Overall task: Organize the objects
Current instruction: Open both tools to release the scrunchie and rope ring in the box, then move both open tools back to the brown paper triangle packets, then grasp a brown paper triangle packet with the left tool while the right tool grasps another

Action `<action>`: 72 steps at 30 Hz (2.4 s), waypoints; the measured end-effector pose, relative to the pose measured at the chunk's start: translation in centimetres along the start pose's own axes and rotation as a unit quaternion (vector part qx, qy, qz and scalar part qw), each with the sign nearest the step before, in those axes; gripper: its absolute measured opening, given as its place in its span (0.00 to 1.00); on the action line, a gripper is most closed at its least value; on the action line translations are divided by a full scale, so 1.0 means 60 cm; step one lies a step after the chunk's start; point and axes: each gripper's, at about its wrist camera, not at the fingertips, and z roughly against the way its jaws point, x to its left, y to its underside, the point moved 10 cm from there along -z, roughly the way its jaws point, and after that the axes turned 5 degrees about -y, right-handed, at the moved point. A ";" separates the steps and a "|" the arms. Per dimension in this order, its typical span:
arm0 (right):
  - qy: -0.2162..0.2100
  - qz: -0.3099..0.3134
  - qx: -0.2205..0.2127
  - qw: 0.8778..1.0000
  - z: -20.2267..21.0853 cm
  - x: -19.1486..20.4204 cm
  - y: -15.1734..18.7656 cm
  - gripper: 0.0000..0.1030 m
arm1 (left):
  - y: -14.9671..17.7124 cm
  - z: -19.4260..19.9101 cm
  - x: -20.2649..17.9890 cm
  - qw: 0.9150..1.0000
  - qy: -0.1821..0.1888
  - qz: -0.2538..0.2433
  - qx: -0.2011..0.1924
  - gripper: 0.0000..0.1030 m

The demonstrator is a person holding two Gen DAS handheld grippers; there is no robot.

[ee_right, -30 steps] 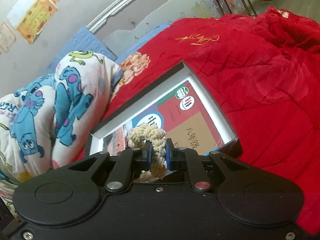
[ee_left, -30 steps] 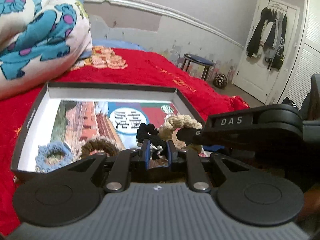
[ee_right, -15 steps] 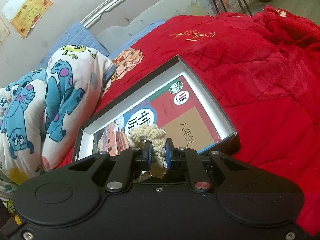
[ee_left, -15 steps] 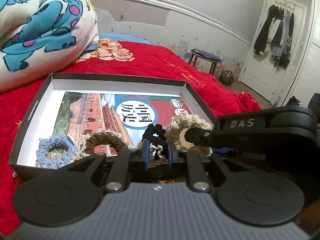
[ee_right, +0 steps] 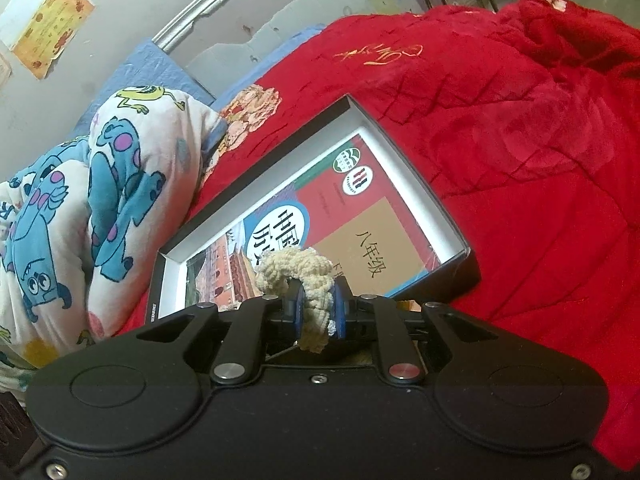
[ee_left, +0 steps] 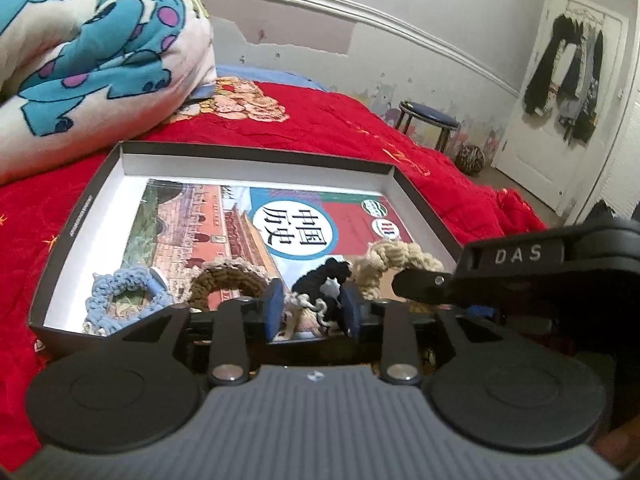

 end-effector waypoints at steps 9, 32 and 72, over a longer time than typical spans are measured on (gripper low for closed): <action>-0.032 -0.015 -0.011 0.999 0.012 0.011 -0.006 0.46 | -0.026 0.029 0.032 0.999 -0.011 0.031 -0.038 0.84; -0.101 0.010 -0.106 0.989 0.164 0.052 -0.040 0.94 | -0.082 0.214 0.113 0.989 -0.060 0.046 -0.129 1.00; 0.010 0.035 0.062 0.997 0.020 0.030 0.131 0.68 | 0.090 0.075 0.124 0.990 -0.115 0.044 0.072 0.46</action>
